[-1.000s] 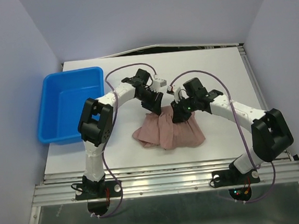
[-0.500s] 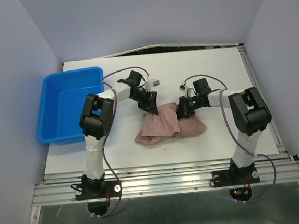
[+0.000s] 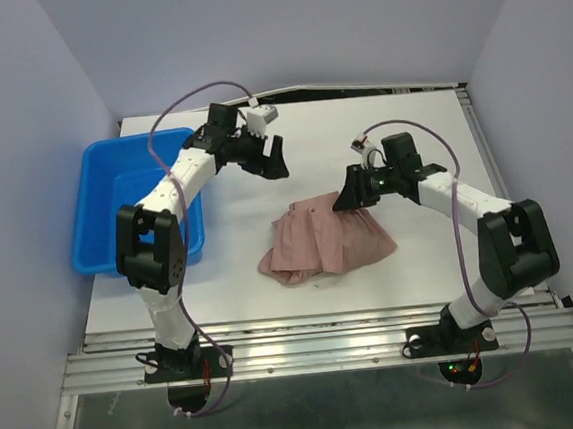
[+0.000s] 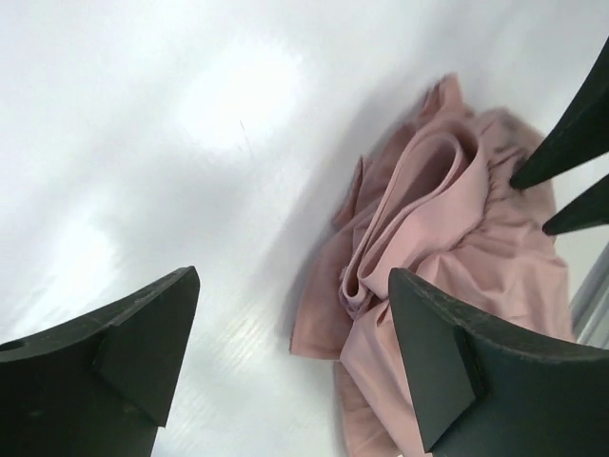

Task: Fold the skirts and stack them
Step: Fold the skirt, then neatly place the folded skirt to the corner

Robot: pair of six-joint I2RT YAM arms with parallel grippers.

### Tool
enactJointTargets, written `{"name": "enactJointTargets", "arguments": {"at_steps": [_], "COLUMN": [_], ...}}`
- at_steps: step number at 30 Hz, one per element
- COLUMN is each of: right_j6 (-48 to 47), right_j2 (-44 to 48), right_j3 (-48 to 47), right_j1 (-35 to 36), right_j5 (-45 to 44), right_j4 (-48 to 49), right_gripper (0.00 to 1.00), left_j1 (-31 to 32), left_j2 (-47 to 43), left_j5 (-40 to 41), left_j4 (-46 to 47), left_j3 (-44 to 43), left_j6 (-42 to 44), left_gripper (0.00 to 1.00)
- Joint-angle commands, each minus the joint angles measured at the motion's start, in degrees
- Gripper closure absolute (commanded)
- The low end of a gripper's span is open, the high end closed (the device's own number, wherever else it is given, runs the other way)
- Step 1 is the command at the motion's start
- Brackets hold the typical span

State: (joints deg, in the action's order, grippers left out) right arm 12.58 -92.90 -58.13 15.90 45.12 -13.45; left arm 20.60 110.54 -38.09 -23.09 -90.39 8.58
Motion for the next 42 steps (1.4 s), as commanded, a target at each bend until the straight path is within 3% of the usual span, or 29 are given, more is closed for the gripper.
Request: {"name": "enactJointTargets", "arguments": {"at_steps": [1, 2, 6, 11, 18, 20, 25, 32, 39, 42], "right_j6": [2.18, 2.45, 2.19, 2.71, 4.47, 3.77, 0.79, -6.24, -24.58, -30.41], "right_j2": [9.90, 11.24, 13.89, 11.08, -2.96, -10.35, -19.06, -19.86, -26.34, -31.09], "right_j3": [-3.31, -3.31, -2.87, -0.41, -4.35, -8.22, -10.78, -11.30, -19.82, -28.77], "right_j1": [3.25, 6.57, 14.40, 19.16, 20.22, 20.22, 19.61, 5.74, -12.37, -18.08], "right_j5": [-8.71, -14.91, -23.75, -33.21, -50.89, -52.85, -54.27, -51.37, -42.78, -41.00], "right_j4": [-0.96, -1.31, -5.09, -6.59, -4.12, -4.83, -7.20, -9.22, -10.45, -14.22], "right_gripper": [0.49, 0.48, 0.45, 0.47, 0.41, 0.40, 0.28, 0.00, 0.00, 0.00], "left_j1": [-0.56, -0.56, -0.56, -0.74, -1.09, -1.09, -1.35, -1.70, -2.05, -2.32], "left_j2": [-13.23, -16.20, -21.76, -25.02, -29.33, -30.20, -31.18, -31.70, -29.25, -28.19], "left_j5": [7.03, 9.15, 21.08, 30.69, 31.50, 30.88, 30.53, 27.81, 22.11, 20.42], "left_j4": [7.96, 8.67, 9.82, 7.01, 7.10, 6.92, 5.43, 4.29, 2.27, 1.56], "left_j3": [1.26, 2.14, 5.65, 5.92, 10.31, 11.89, 13.75, 15.77, 14.98, 14.19], "left_j6": [-1.63, -2.33, -6.02, -7.87, -8.23, -8.23, -6.65, -3.75, -0.68, 0.12], "left_gripper": [0.07, 0.01, 0.01, 0.02, 0.02, 0.02, 0.02, 0.02, 0.02, 0.02]}}
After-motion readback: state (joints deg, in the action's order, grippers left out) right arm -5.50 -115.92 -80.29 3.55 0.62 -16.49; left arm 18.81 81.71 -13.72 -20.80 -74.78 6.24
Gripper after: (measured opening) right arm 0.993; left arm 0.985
